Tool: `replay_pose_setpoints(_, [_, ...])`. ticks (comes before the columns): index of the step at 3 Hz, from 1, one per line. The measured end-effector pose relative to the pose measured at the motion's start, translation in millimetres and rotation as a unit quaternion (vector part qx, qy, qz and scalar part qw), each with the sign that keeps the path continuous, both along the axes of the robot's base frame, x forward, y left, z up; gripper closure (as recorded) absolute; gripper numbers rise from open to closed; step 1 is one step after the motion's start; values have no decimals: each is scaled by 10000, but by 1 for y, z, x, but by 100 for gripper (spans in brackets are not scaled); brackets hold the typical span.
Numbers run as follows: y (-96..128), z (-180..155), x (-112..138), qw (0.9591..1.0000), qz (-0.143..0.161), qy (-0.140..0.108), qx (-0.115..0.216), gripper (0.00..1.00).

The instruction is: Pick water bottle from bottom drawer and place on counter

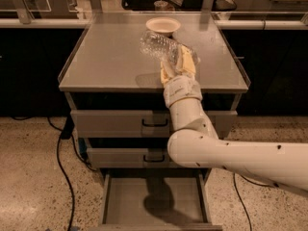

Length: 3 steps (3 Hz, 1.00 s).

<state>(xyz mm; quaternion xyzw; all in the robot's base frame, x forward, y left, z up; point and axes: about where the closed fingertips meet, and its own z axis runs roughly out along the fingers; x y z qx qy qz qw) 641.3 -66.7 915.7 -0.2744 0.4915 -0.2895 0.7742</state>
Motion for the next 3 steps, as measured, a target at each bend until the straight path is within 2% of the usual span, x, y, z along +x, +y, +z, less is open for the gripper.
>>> replay_pose_setpoints(1, [5, -27, 16, 9993, 121, 361, 41, 100])
replay_pose_setpoints(2, [2, -58, 23, 9973, 174, 702, 134, 100])
replay_pose_setpoints(3, [-1, -73, 21, 9959, 180, 866, 185, 100])
